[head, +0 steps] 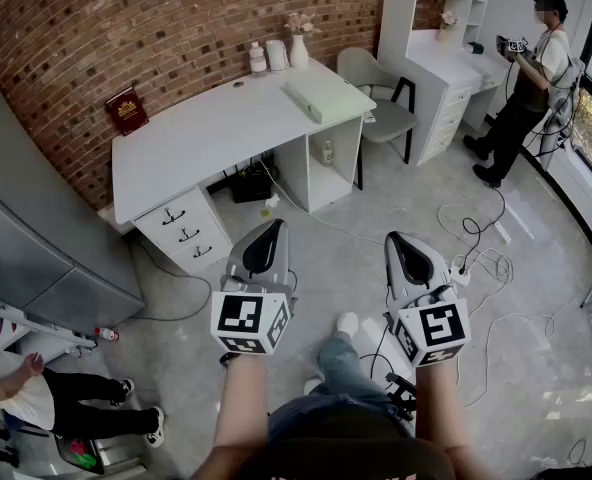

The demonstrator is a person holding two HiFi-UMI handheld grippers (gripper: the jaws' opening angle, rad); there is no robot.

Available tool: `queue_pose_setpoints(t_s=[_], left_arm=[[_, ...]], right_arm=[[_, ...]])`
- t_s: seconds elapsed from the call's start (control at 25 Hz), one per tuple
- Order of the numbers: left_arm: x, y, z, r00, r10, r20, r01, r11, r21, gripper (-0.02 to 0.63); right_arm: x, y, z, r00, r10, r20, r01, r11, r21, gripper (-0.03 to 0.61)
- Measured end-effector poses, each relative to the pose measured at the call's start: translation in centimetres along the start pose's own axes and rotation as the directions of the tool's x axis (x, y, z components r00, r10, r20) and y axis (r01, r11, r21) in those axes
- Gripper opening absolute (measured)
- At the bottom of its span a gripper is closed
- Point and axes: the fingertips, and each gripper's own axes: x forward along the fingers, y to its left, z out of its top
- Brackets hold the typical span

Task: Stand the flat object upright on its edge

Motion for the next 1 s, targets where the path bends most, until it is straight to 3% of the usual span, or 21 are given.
queue_pose_setpoints(t_s=[0.4, 0.8, 1.0], left_arm=[[5.9, 1.7, -0.3, 1.000, -0.014, -0.007, 0.014, 1.000, 0.007, 0.000], [16.3, 4.2, -0.2, 0.999, -0.030, -0.022, 0.030, 1.000, 0.006, 0.000], [21.8, 4.4, -0.7, 0.996, -0.077, -0.034, 0.078, 0.997, 0.026, 0.000]], right_arm=[[5.0, -3.4, -0.3, 0.999, -0.019, 0.034, 0.017, 0.999, 0.044, 0.000], [14.3, -10.0, -0.6, 1.000, -0.012, 0.026, 0.011, 0.998, 0.063, 0.000], [19.1, -13.6, -0.8, 1.000, -0.001, 0.021, -0.001, 0.998, 0.061, 0.000]])
